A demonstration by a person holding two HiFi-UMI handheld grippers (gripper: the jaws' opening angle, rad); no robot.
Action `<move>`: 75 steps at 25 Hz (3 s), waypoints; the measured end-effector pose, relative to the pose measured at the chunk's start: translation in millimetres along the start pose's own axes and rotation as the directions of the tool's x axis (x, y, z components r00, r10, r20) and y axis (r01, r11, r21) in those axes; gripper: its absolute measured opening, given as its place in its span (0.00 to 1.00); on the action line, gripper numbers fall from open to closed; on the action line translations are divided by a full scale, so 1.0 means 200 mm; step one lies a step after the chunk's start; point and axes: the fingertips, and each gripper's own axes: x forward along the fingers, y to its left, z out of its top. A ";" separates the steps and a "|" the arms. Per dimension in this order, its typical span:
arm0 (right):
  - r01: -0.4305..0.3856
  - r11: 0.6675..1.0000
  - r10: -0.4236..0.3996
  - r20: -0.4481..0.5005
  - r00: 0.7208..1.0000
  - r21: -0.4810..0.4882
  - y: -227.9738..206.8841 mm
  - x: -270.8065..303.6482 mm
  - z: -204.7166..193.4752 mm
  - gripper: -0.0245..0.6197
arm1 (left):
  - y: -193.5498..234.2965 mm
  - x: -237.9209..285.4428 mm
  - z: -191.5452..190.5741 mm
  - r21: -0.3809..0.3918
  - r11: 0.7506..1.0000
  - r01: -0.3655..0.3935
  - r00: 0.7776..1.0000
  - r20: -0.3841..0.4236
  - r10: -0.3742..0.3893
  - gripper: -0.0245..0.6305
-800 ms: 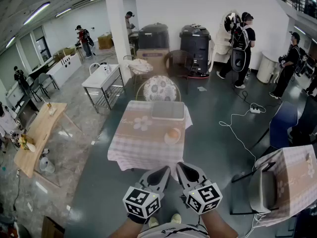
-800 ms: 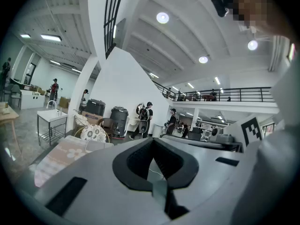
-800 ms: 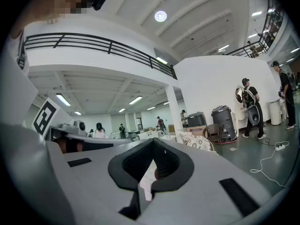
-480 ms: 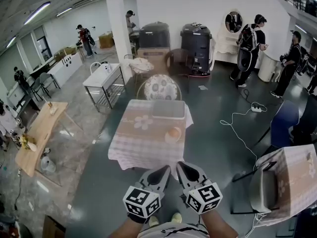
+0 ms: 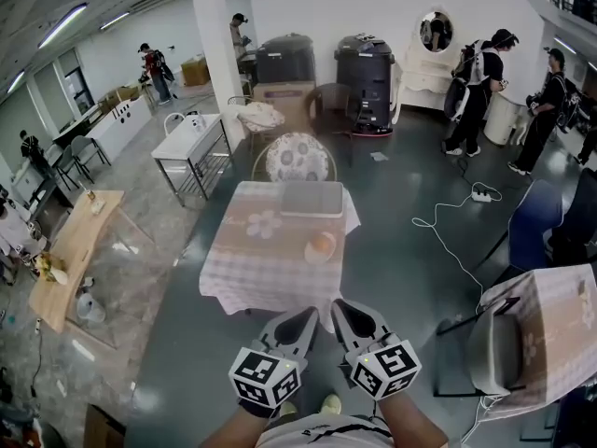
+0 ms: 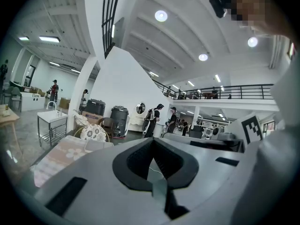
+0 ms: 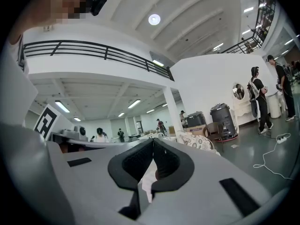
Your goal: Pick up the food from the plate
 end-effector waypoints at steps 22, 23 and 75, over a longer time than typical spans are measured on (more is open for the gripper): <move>0.030 1.000 -0.030 -0.010 0.999 0.008 -0.26 0.03 0.00 0.06 | -0.03 0.27 0.01 0.021 1.000 0.022 1.000 -0.008 -0.021 0.05; 0.032 0.999 -0.032 -0.014 0.999 0.006 -0.27 0.05 0.00 0.06 | -0.02 0.28 0.01 0.020 1.000 0.024 1.000 -0.008 -0.024 0.05; 0.127 0.992 -0.129 -0.228 0.965 -0.024 -1.29 1.55 -0.67 0.08 | 1.48 1.60 -0.27 0.044 0.997 0.068 0.993 -0.102 -0.064 0.05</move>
